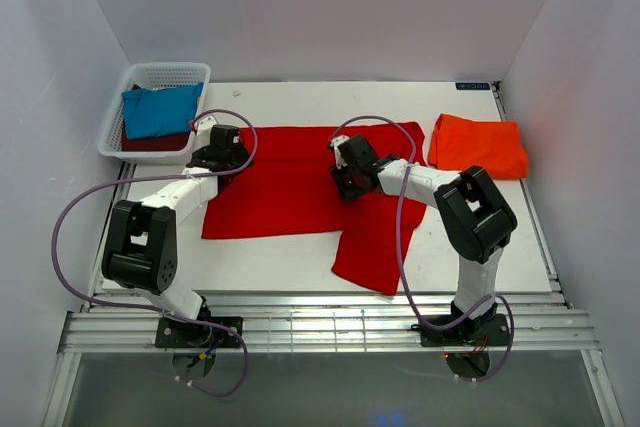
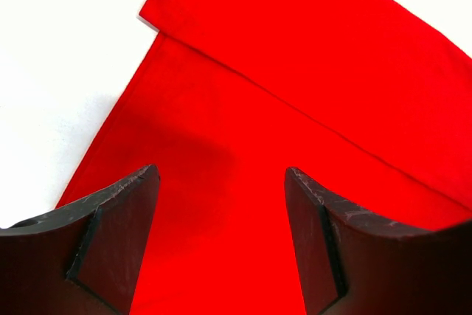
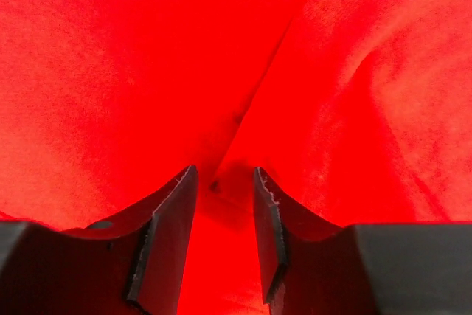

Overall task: Fold and stack the t-shirts
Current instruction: Fold the tshirt

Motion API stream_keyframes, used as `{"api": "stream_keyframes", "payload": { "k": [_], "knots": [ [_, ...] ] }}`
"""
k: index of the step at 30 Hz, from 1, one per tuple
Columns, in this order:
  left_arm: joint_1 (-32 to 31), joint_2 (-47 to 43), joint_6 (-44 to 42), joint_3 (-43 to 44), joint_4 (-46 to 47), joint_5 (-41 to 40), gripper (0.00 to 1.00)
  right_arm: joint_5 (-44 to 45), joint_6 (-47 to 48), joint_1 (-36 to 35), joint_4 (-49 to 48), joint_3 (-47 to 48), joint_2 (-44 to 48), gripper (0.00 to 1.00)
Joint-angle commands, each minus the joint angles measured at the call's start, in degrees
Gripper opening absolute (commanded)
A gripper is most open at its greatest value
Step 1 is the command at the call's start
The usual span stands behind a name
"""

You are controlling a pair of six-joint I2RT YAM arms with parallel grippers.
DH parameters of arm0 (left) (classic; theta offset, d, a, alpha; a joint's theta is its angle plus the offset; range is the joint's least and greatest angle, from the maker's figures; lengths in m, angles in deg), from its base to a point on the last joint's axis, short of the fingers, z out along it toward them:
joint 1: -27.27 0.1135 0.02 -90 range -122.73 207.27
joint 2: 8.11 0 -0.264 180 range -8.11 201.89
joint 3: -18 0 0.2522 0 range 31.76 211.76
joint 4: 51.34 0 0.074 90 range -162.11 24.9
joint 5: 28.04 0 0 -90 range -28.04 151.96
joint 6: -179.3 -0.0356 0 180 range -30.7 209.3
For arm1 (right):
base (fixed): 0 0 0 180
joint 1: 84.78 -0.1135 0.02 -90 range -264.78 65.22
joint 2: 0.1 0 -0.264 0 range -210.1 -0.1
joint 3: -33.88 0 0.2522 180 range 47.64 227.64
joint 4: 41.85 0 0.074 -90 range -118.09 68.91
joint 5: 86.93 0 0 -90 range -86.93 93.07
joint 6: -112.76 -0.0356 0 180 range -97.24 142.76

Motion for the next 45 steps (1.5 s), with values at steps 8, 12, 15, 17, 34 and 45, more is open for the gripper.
{"api": "stream_keyframes", "payload": {
  "k": [8,12,15,17,34,45],
  "knots": [
    [-0.26,-2.21,-0.24,0.17,-0.18,-0.75,0.79,-0.08,0.12,-0.06,-1.35,2.51,-1.37,0.27],
    [-0.34,-1.95,-0.24,0.17,-0.18,-0.48,0.79,0.18,0.3,-0.06,-1.0,2.69,-0.94,0.27],
    [-0.43,-1.86,-0.15,0.17,-0.18,-0.39,0.79,0.19,0.39,-0.06,-0.82,2.69,-0.41,0.24],
    [-0.35,-1.86,-0.15,0.17,-0.26,-0.31,0.79,0.36,0.39,-0.06,-0.47,2.69,-0.06,0.22],
    [-0.52,-1.59,-0.32,0.35,-0.26,-0.13,0.79,-0.52,0.21,-3.22,2.51,5.58,1.0,0.08],
    [-0.7,-1.15,-0.59,0.44,-0.61,0.22,0.79,-0.87,-0.49,-4.28,3.75,6.99,-0.06,0.39]
  ]
}}
